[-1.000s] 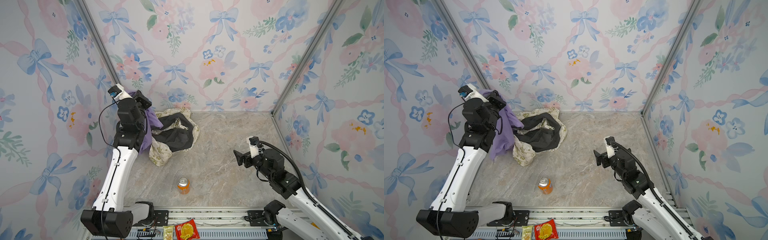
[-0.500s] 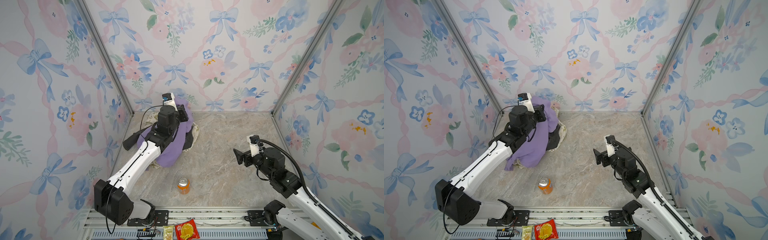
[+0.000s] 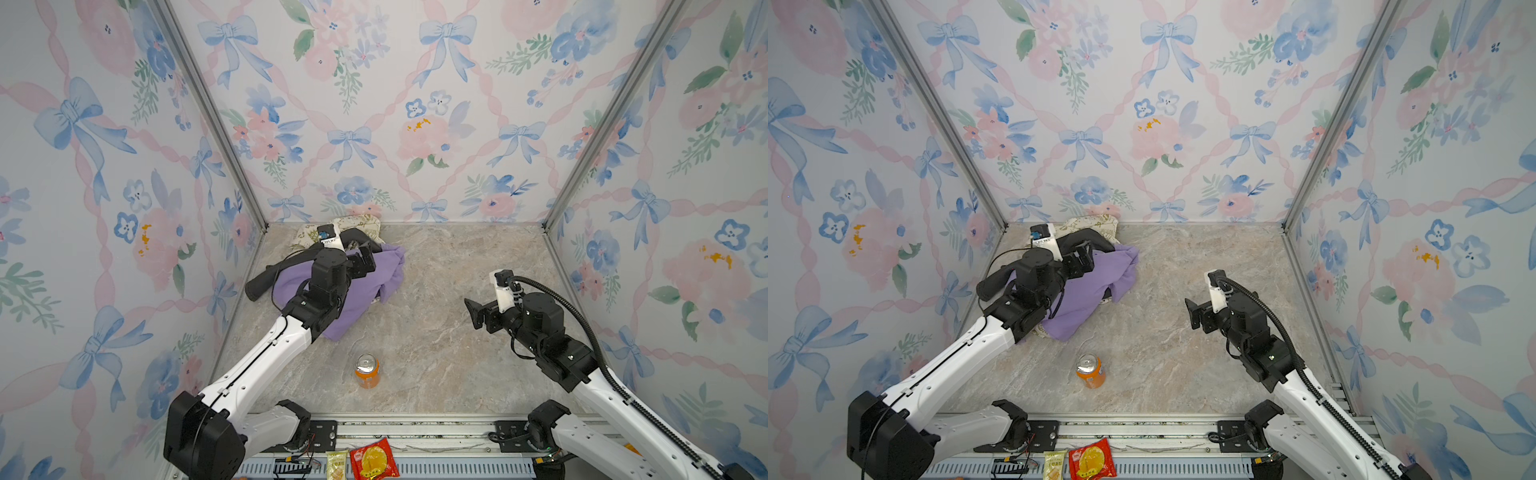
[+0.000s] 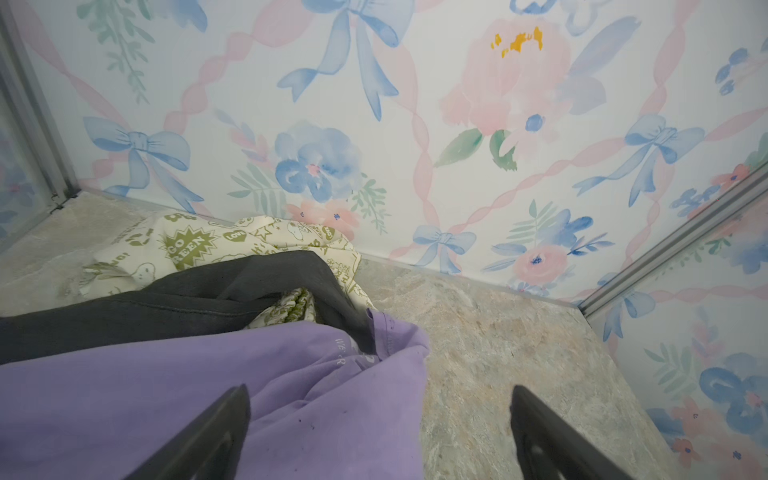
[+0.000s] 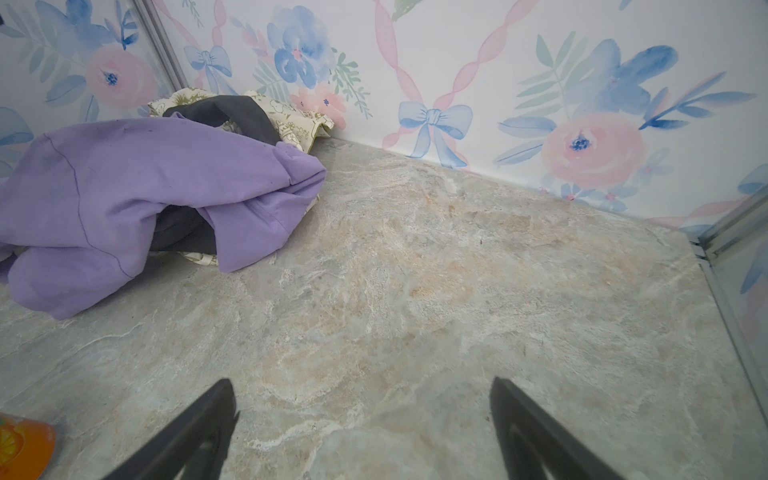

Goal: Pick out a specific cloth from the pile

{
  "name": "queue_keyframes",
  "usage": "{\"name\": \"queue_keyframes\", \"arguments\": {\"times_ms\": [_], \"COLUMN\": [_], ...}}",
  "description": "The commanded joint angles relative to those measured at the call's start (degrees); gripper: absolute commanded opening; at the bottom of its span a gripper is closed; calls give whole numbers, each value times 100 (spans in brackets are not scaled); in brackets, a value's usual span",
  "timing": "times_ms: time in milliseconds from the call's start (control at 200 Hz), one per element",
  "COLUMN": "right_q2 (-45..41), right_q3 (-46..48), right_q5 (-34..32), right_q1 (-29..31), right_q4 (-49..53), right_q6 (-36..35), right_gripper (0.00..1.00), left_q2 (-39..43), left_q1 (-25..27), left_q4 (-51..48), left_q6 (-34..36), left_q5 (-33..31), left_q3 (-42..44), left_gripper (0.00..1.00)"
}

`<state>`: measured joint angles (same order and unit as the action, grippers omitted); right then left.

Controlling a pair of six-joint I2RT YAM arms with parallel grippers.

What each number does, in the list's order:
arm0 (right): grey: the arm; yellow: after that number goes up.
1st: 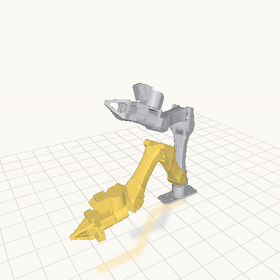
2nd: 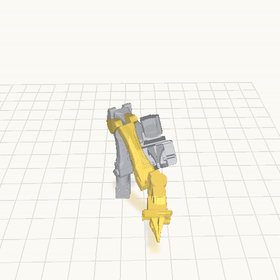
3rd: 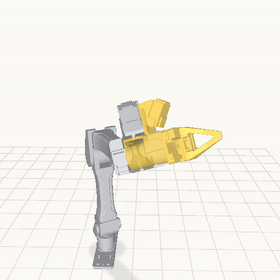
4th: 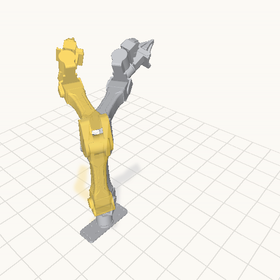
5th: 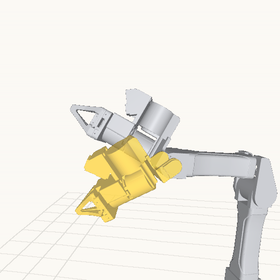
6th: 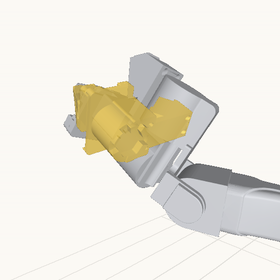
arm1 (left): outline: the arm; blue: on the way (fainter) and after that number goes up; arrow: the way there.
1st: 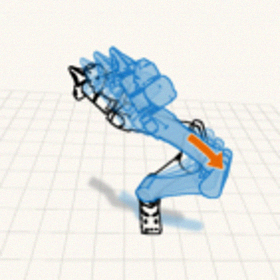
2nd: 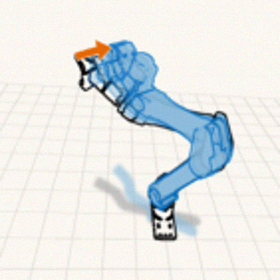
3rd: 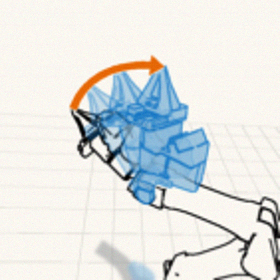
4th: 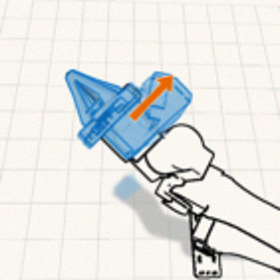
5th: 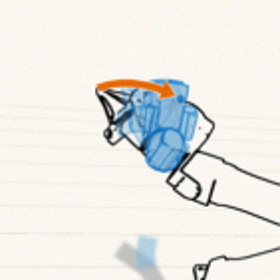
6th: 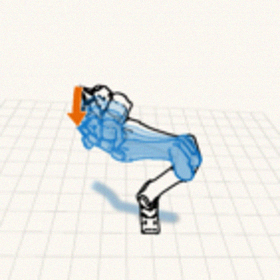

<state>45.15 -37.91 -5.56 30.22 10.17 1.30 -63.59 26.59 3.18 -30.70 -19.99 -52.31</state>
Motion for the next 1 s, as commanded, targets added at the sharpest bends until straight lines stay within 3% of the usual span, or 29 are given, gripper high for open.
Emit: {"name": "queue_keyframes", "arguments": {"times_ms": [0, 165, 395, 590, 770, 895, 995], "right_q2": [44, 89, 106, 108, 110, 87, 73], "right_q3": [-183, -190, -178, -164, -182, -164, -146], "right_q5": [86, 117, 213, 221, 220, 213, 205], "right_q1": [54, 53, 55, 56, 54, 55, 57], "right_q4": [-24, -33, -33, 0, 44, 65, 75], "right_q6": [72, 63, 125, 124, 108, 107, 107], "right_gripper": [97, 97, 97, 97, 97, 97, 97], "left_q2": [420, 855, 717, 111, -266, -206, -62], "left_q1": [-222, -566, -1007, -1054, -1052, -1054, -1051], "left_q4": [-40, -321, -475, -465, -294, -132, 5], "left_q6": [-682, -1412, -1334, -1268, -1344, -1397, -1379], "left_q5": [-271, -279, -172, 6, 349, 412, 498], "left_q3": [560, 1196, 1591, 1526, 1477, 1507, 1466], "left_gripper": [98, 98, 96, 87, 63, 28, 7]}}
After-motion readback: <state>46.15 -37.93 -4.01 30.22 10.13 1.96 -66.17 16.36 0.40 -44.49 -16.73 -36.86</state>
